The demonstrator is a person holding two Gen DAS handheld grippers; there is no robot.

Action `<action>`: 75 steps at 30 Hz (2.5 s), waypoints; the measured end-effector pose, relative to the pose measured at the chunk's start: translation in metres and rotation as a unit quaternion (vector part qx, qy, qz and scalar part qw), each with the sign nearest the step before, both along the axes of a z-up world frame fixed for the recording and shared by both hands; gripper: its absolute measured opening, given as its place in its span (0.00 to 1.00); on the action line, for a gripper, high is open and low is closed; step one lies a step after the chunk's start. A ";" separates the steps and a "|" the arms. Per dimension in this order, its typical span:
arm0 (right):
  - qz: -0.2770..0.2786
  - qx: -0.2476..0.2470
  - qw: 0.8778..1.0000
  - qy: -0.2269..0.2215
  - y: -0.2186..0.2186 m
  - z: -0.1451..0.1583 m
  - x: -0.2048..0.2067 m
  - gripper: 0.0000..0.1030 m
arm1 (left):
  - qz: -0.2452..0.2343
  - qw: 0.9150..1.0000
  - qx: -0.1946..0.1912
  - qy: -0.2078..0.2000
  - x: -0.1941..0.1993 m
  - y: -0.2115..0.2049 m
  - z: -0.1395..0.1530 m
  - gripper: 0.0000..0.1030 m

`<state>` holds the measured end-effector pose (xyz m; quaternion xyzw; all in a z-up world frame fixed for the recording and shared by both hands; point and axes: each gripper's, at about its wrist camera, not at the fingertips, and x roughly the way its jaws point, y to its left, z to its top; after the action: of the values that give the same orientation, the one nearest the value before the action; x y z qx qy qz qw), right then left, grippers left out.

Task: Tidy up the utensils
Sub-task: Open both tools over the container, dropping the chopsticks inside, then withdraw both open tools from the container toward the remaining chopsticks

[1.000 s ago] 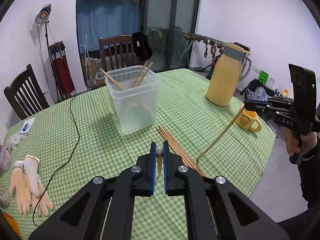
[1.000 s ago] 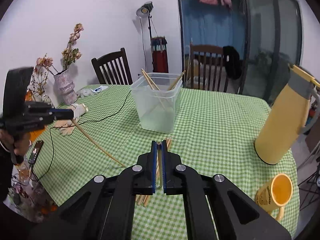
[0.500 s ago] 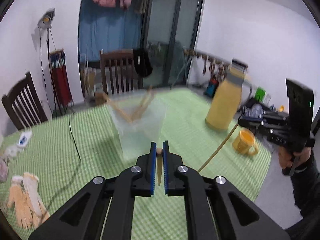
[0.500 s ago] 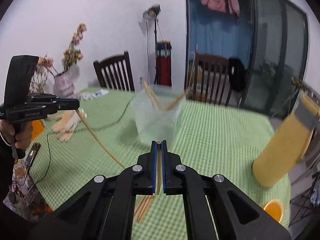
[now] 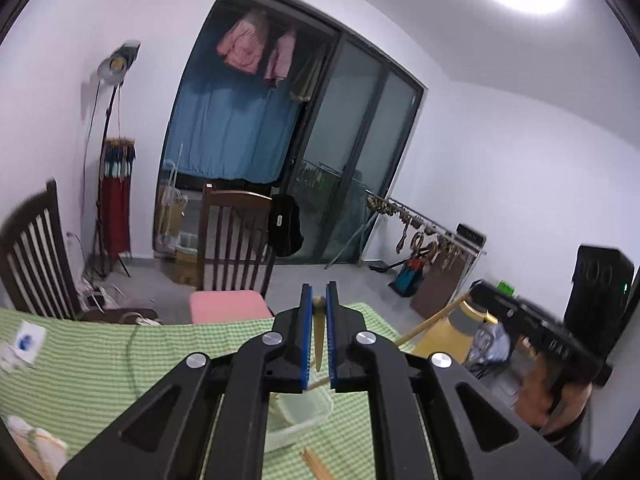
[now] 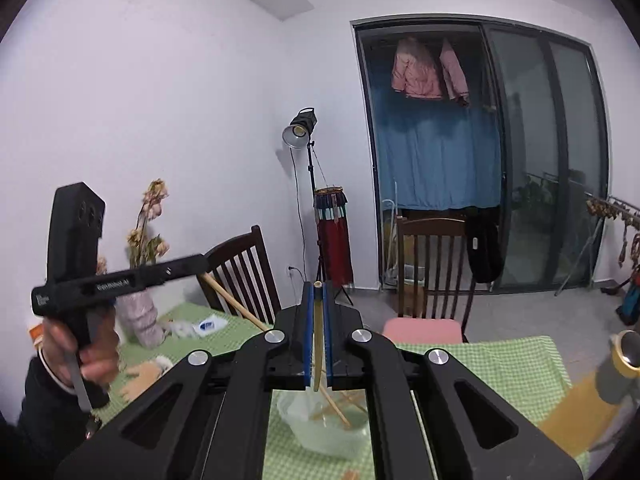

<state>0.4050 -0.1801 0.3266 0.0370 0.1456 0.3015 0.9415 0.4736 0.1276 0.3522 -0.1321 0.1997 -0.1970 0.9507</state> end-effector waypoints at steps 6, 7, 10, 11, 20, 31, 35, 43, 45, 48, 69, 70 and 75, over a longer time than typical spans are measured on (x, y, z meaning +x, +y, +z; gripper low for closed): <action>-0.001 0.034 0.993 0.115 0.029 -0.073 0.079 0.04 | 0.001 0.994 -0.056 0.096 0.082 0.010 -0.088 0.03; -0.005 0.038 0.990 0.134 0.033 -0.086 0.090 0.04 | 0.004 0.991 -0.066 0.114 0.091 0.012 -0.103 0.03; -0.014 0.053 0.979 0.197 0.037 -0.129 0.119 0.04 | 0.004 0.982 -0.089 0.164 0.113 0.020 -0.150 0.03; -0.016 0.058 0.975 0.213 0.039 -0.139 0.125 0.04 | 0.007 0.980 -0.092 0.179 0.119 0.023 -0.164 0.03; -0.051 0.046 0.963 0.262 0.044 -0.187 0.145 0.05 | 0.012 0.976 -0.082 0.201 0.136 0.033 -0.216 0.04; -0.116 -0.023 0.968 0.222 0.039 -0.177 0.138 0.21 | 0.030 0.987 -0.023 0.157 0.105 0.036 -0.187 0.30; -0.131 -0.048 0.971 0.192 0.030 -0.162 0.123 0.39 | 0.030 0.992 0.011 0.120 0.080 0.032 -0.159 0.38; -0.159 -0.103 0.972 0.137 -0.006 -0.134 0.077 0.64 | 0.053 0.994 0.088 0.047 0.002 0.027 -0.117 0.65; -0.165 -0.109 0.971 0.131 -0.015 -0.132 0.065 0.67 | 0.057 0.993 0.096 0.041 -0.013 0.029 -0.113 0.67; -0.174 -0.120 0.970 0.122 -0.028 -0.128 0.046 0.71 | 0.057 0.993 0.098 0.034 -0.037 0.030 -0.108 0.67; -0.160 -0.143 0.976 0.027 -0.048 -0.156 -0.078 0.83 | 0.138 0.971 0.188 -0.045 -0.182 -0.018 -0.143 0.86; -0.158 -0.143 0.977 0.027 -0.048 -0.162 -0.084 0.83 | 0.141 0.970 0.194 -0.048 -0.190 -0.024 -0.151 0.86; -0.155 -0.133 0.978 0.032 -0.049 -0.198 -0.118 0.83 | 0.162 0.967 0.191 -0.049 -0.221 -0.045 -0.189 0.89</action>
<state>0.2866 -0.2295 0.1287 -0.0568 0.2072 0.1283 0.9682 0.2527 0.0826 0.1630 0.0316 0.1626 -0.0047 0.9862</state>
